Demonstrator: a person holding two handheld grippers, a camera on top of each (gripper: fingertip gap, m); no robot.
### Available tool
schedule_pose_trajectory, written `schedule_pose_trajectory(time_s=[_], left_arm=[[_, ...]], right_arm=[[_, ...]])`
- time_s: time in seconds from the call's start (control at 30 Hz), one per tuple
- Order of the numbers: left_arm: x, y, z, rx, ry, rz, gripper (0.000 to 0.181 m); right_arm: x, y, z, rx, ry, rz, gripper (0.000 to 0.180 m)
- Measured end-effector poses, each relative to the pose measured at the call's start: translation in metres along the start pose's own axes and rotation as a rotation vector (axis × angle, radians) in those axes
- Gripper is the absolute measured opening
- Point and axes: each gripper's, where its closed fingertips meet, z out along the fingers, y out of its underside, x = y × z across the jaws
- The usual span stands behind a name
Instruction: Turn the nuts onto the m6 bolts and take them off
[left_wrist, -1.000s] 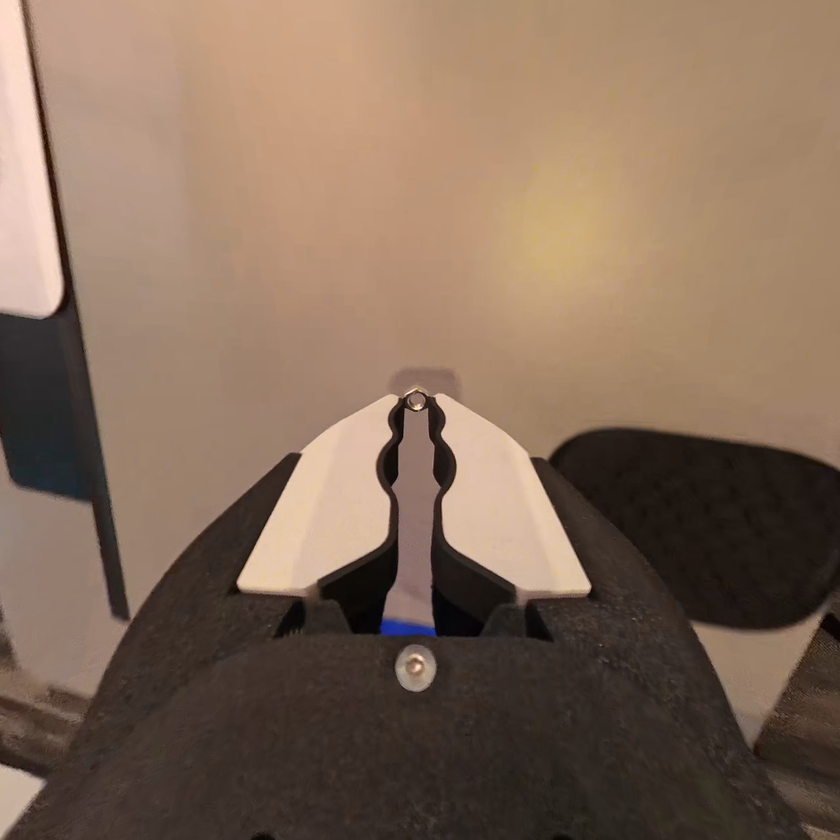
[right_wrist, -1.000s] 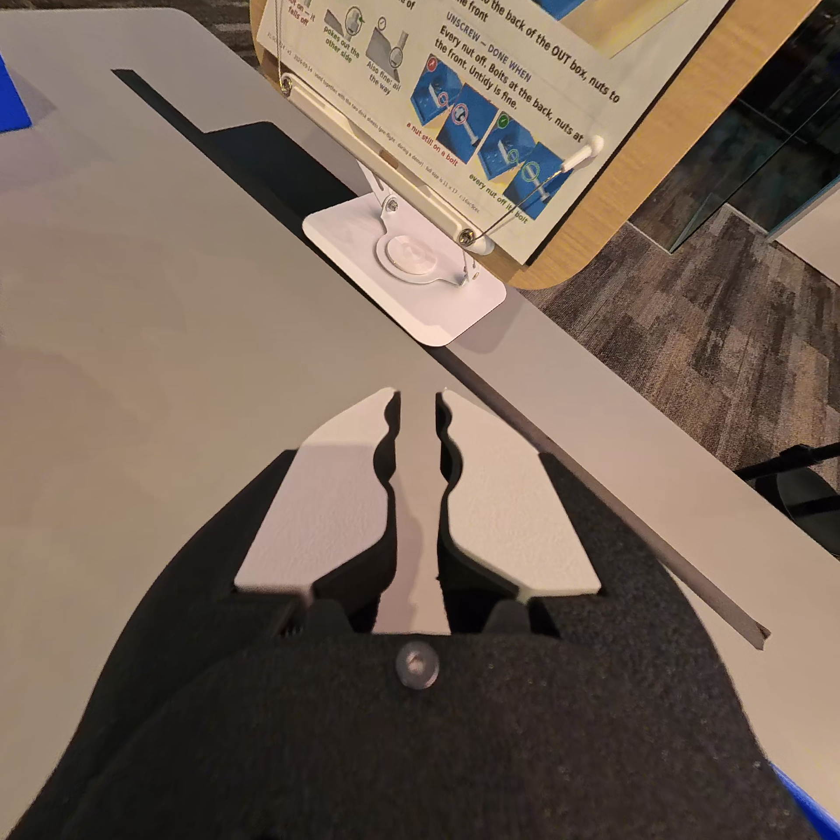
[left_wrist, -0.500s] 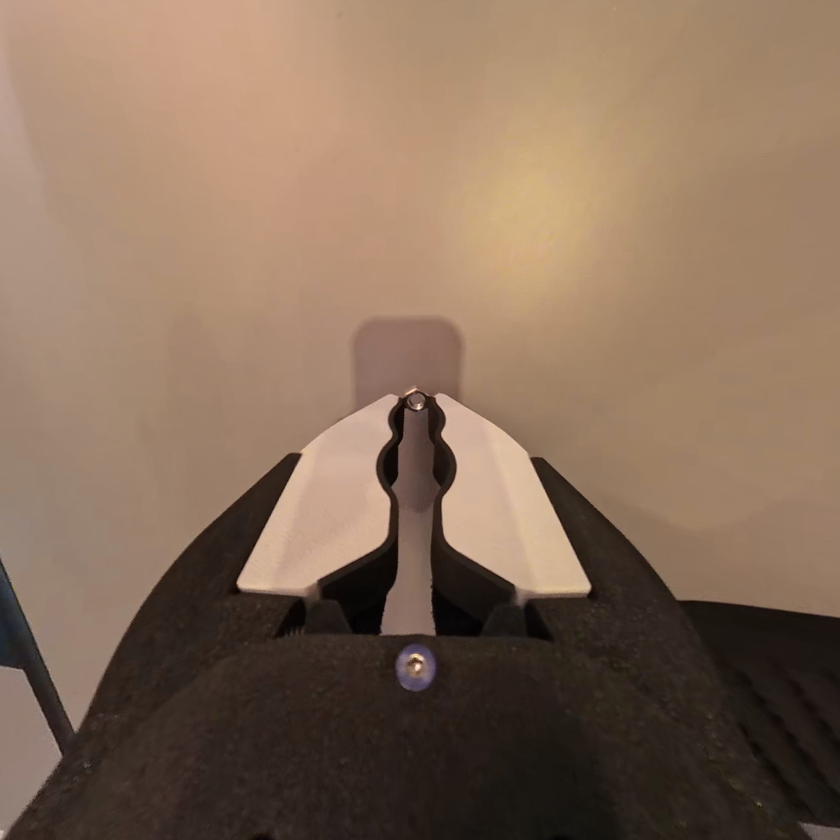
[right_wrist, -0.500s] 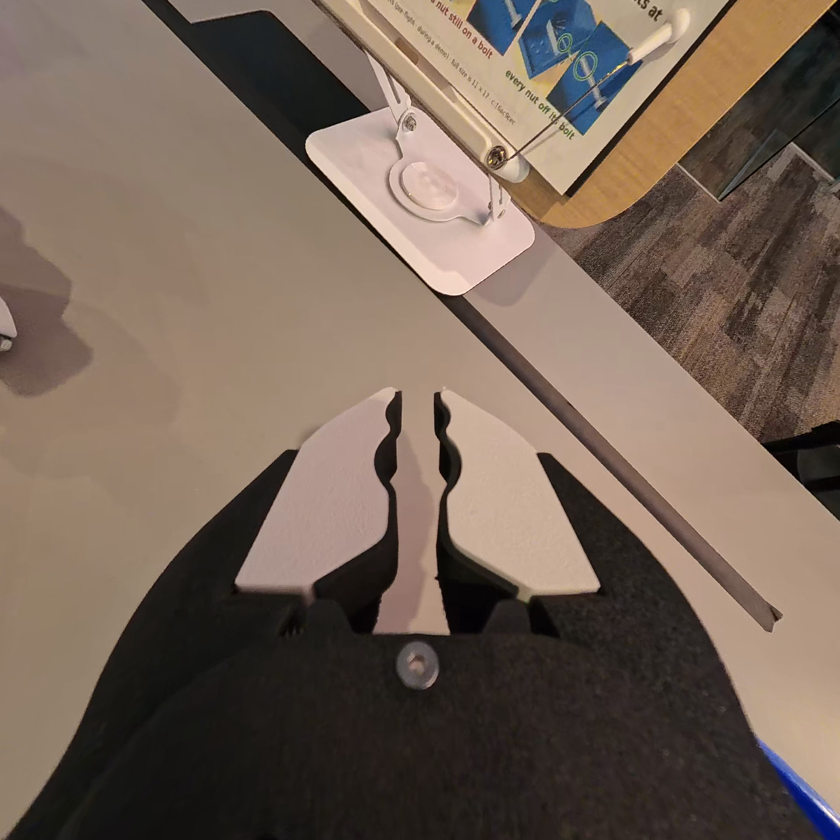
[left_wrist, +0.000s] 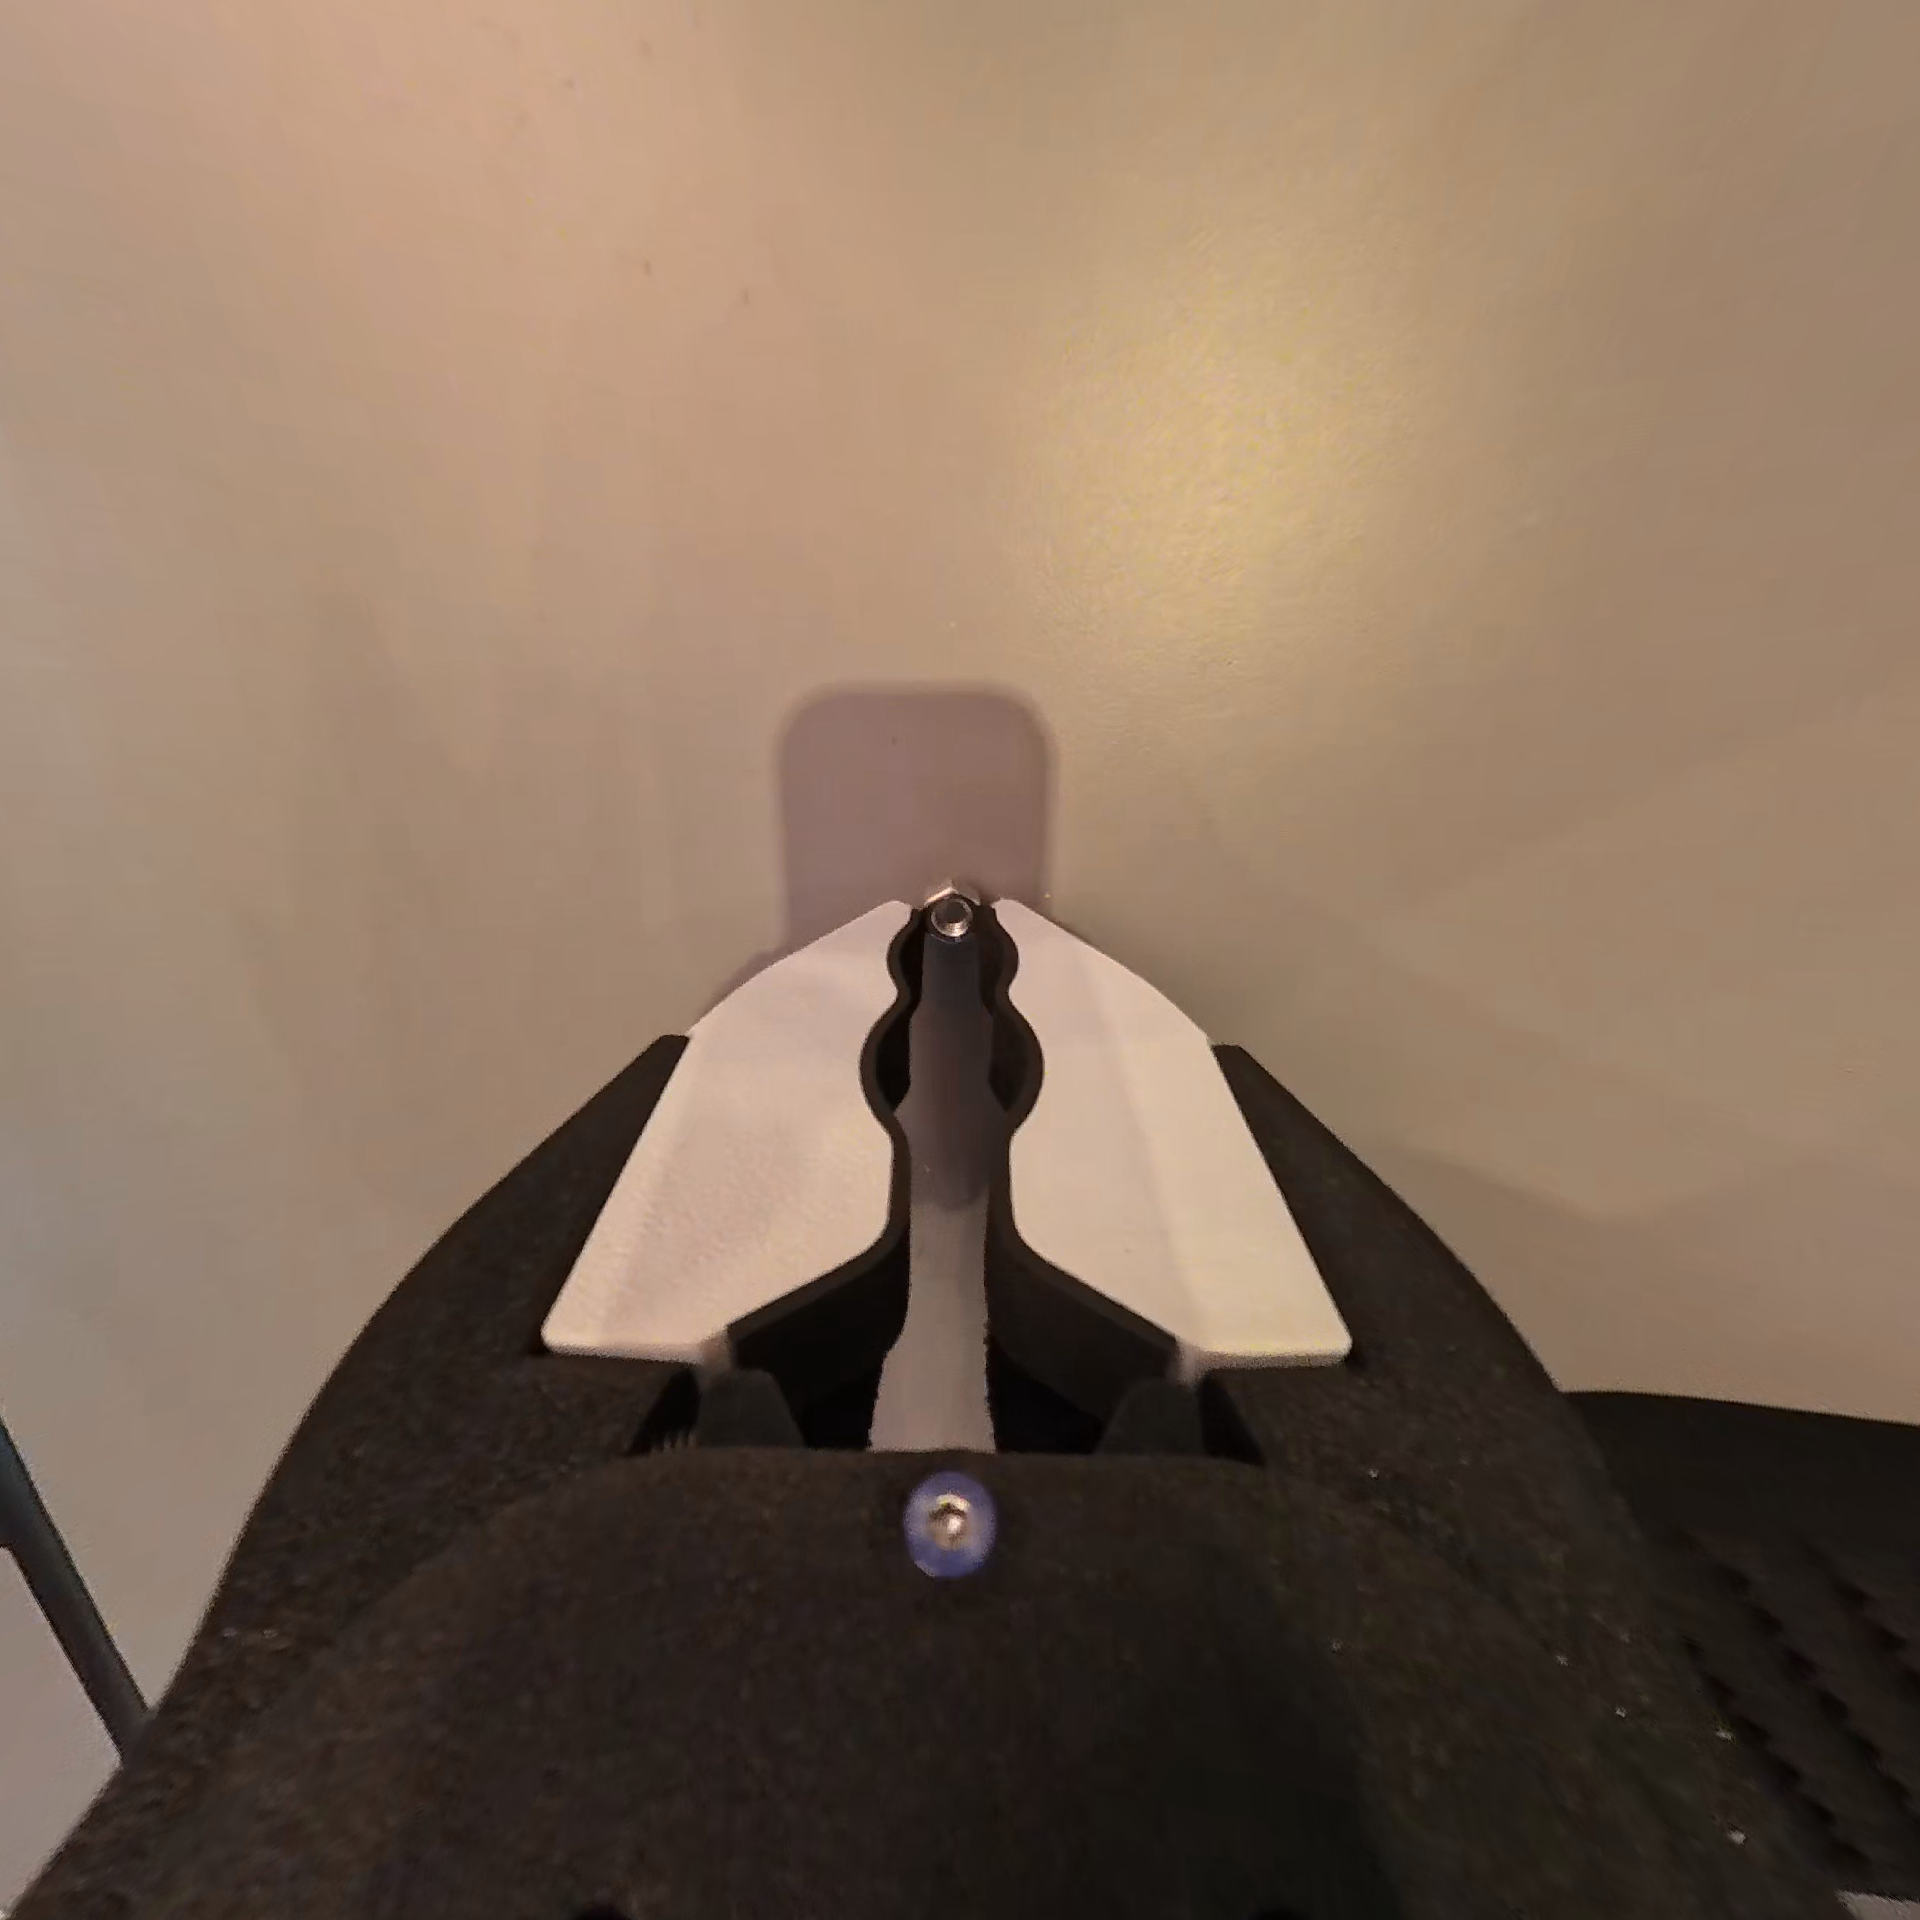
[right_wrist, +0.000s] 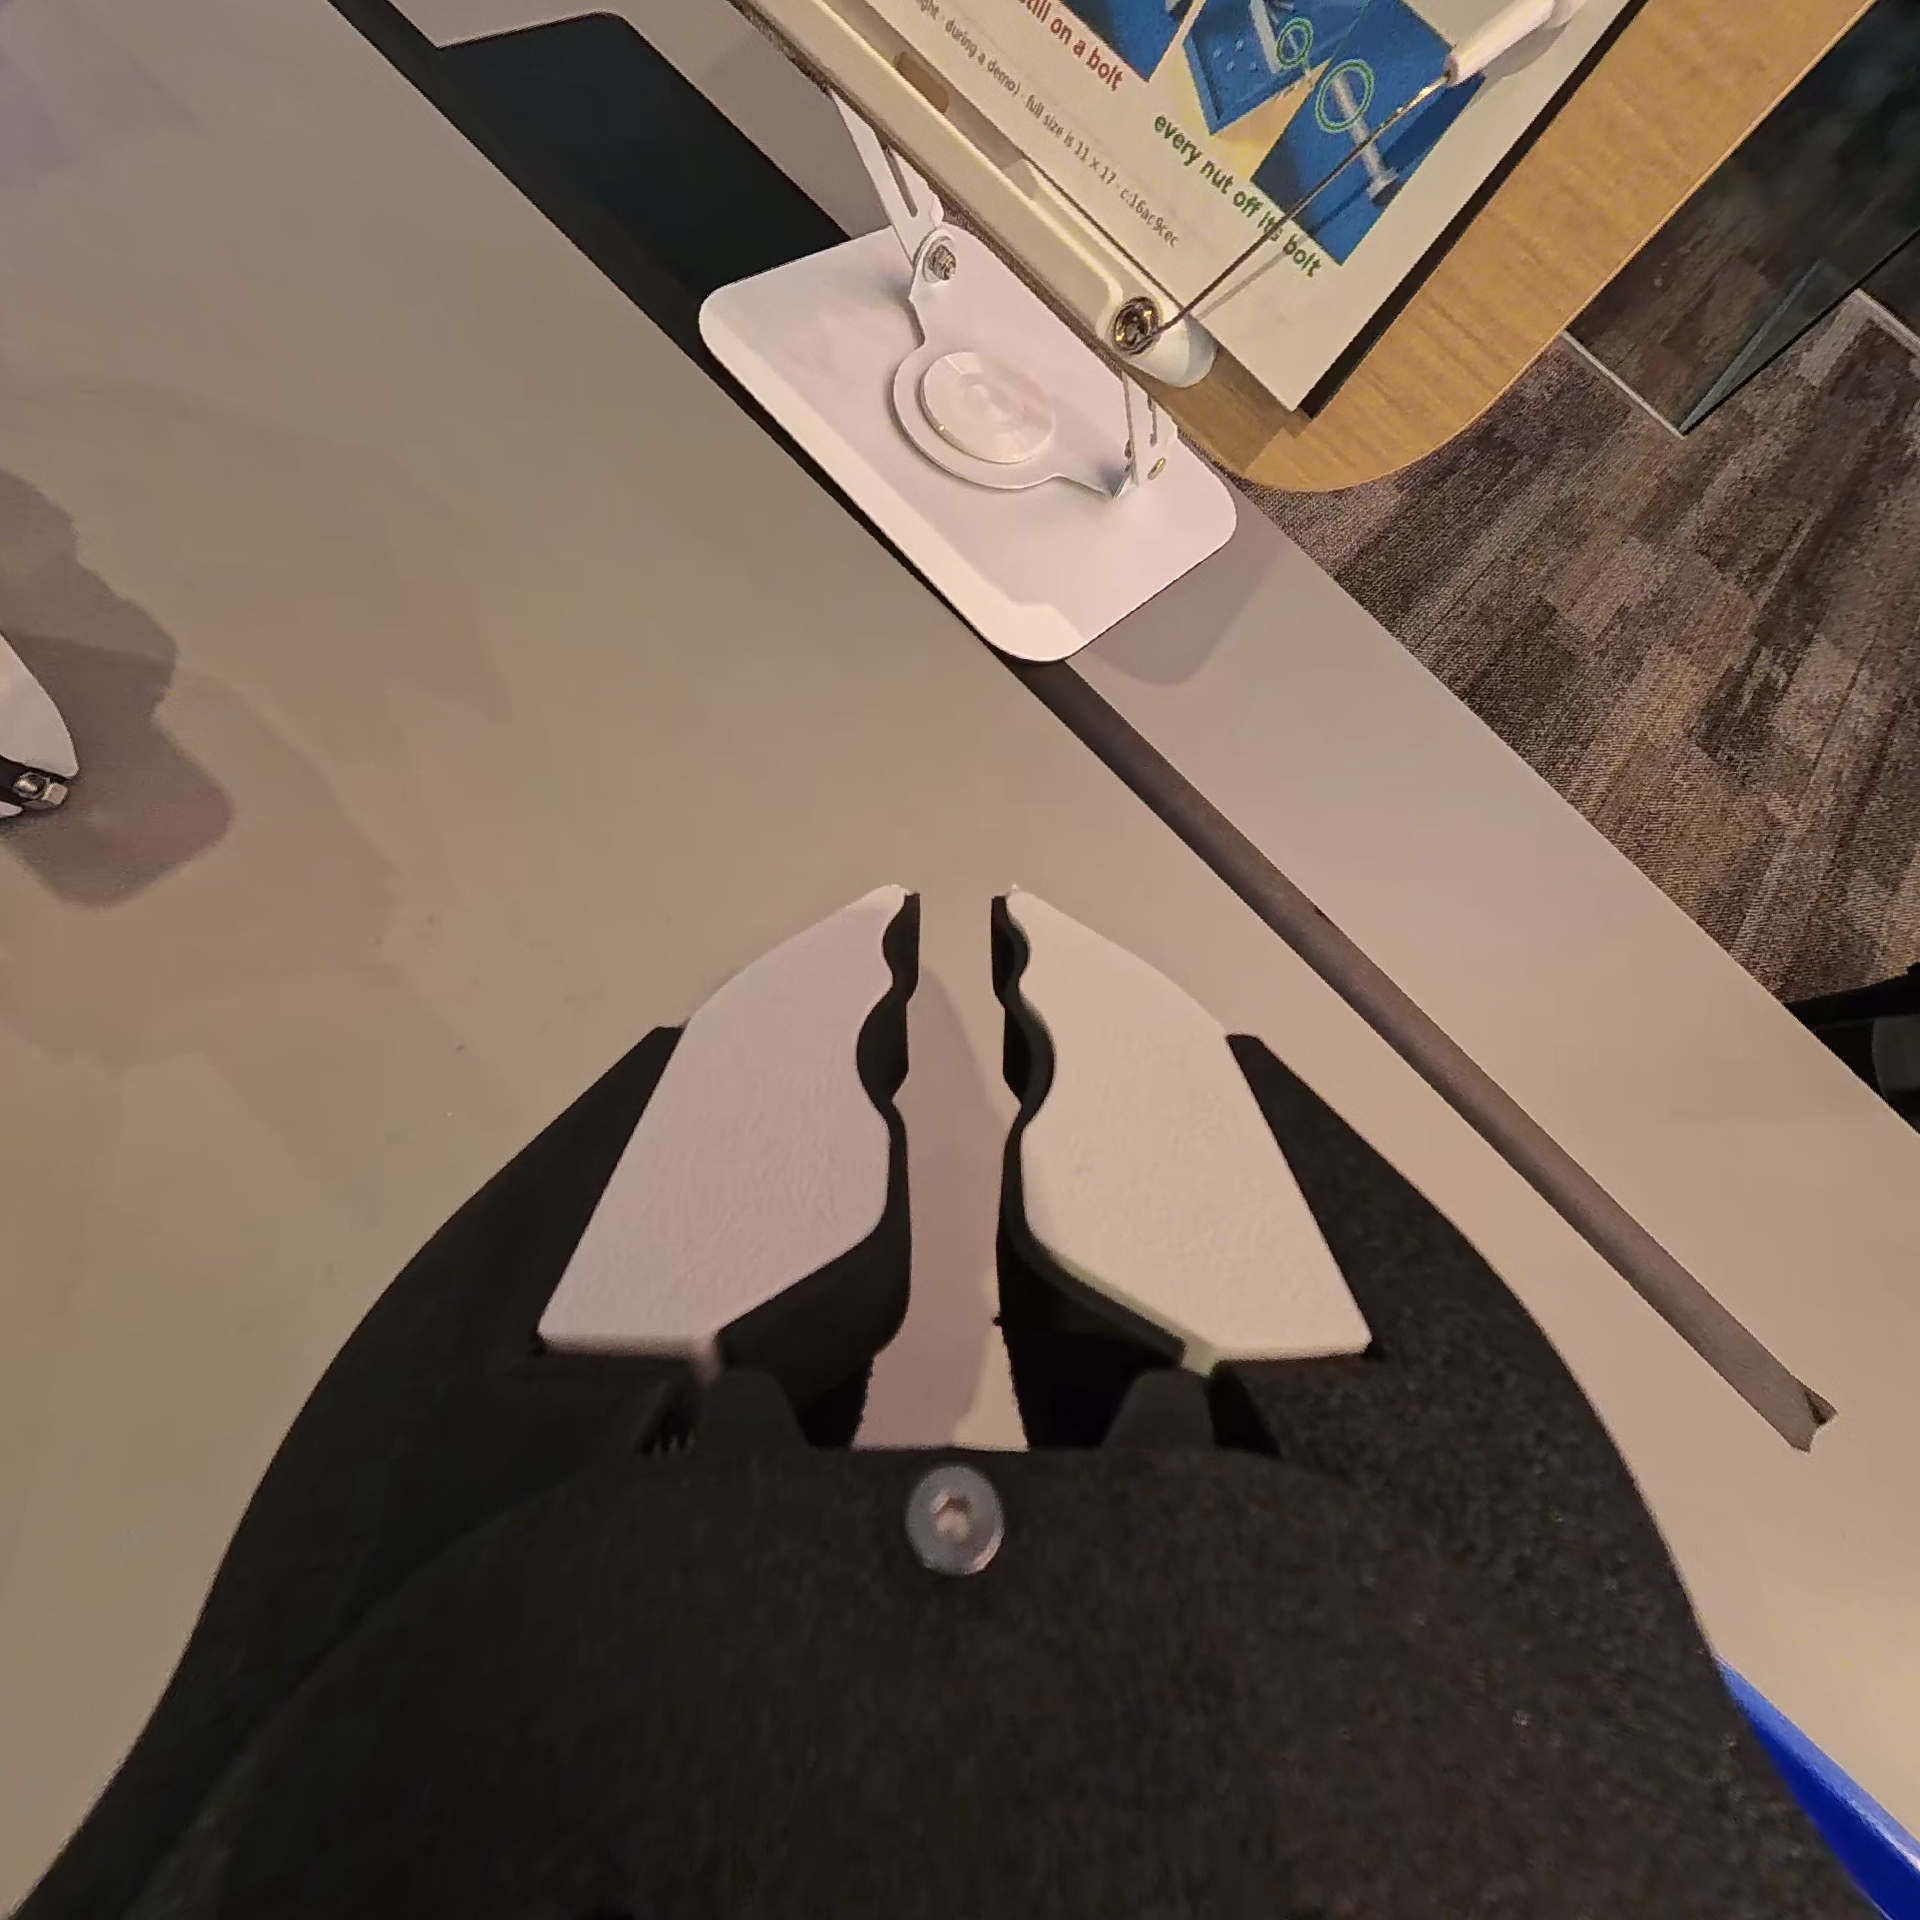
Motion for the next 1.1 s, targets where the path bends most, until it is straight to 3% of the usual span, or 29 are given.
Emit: schedule_pose_trajectory(time_s=[0.3, 0.43, 0.53, 0.63, 0.73, 0.87, 1.0, 1.1], left_arm=[[-0.002, 0.0, 0.003, 0.004, 0.012, -0.015, 0.01], [-0.009, -0.006, -0.004, 0.07, -0.013, -0.046, 0.024], [-0.021, -0.011, -0.035, 0.152, -0.066, -0.082, 0.025], [-0.042, -0.001, -0.09, 0.224, -0.151, -0.145, 0.025], [-0.069, 0.044, -0.147, 0.209, -0.258, -0.238, 0.025], [-0.096, 0.156, -0.197, 0.049, -0.344, -0.412, 0.025], [-0.1, 0.271, -0.204, -0.086, -0.317, -0.635, 0.025], [-0.101, 0.321, -0.188, -0.077, -0.296, -0.713, 0.022]], right_arm=[[-0.003, 0.003, 0.004, -0.02, -0.016, 0.0, 0.012], [-0.004, 0.004, 0.004, -0.023, -0.019, 0.0, 0.012], [-0.004, 0.004, 0.003, -0.021, -0.014, -0.001, 0.012], [-0.003, 0.006, 0.003, -0.024, -0.012, 0.006, 0.012], [-0.001, 0.011, 0.003, -0.042, -0.003, 0.008, 0.012], [0.0, 0.008, -0.001, -0.038, 0.006, 0.01, 0.012], [-0.004, 0.0, -0.005, -0.023, 0.014, -0.008, 0.012], [-0.006, -0.002, -0.006, -0.037, 0.026, -0.03, 0.012]])
